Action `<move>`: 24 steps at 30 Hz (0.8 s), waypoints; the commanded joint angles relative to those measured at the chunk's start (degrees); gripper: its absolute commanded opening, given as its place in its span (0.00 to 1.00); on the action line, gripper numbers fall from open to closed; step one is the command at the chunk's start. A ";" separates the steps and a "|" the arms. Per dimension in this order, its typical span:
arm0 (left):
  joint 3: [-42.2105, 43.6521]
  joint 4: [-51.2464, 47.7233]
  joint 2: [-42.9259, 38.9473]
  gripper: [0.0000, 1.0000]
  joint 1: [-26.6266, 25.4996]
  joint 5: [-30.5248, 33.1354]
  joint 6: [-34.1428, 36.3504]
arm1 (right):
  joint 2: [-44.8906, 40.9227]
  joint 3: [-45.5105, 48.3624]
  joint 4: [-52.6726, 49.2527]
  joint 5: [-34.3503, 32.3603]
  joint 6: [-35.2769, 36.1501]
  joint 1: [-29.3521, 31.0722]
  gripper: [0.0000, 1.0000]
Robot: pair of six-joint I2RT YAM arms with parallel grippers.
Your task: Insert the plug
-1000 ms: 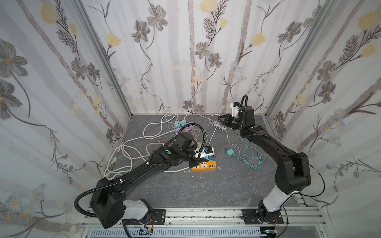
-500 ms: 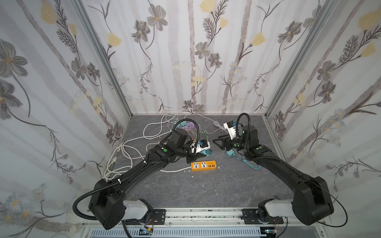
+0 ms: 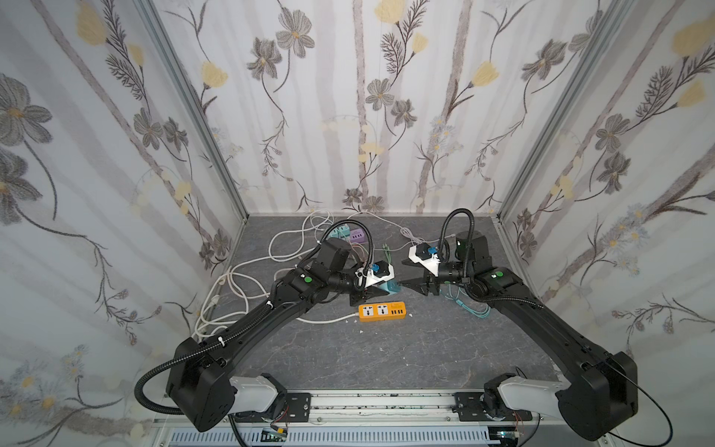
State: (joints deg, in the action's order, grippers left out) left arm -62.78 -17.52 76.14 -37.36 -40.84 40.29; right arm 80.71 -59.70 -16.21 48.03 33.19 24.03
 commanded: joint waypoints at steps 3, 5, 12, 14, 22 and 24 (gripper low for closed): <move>-0.68 0.80 0.06 0.00 0.26 1.05 1.36 | -0.19 -4.15 -11.64 1.78 7.70 1.21 0.63; -0.68 1.10 0.04 0.00 0.21 0.90 1.37 | 1.03 -5.63 -14.59 1.77 9.56 2.19 0.63; -0.50 1.37 0.24 0.00 0.20 1.57 1.43 | 3.32 -7.52 -14.14 5.76 8.47 3.31 0.62; -0.39 1.09 0.24 0.00 0.36 2.24 1.66 | 2.27 -7.46 -14.44 4.49 8.21 2.93 0.62; 0.28 0.96 0.50 0.00 0.71 3.22 2.25 | -1.65 -6.92 -21.23 -3.65 10.26 1.83 0.63; 0.24 1.31 0.61 0.00 0.77 3.03 1.98 | -1.62 -6.83 -20.90 -1.34 9.46 2.28 0.63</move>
State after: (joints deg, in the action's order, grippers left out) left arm -62.59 -18.76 76.58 -36.69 -37.93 42.02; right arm 79.05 -66.28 -34.81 44.64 41.65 25.82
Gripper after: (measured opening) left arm 0.279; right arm 0.630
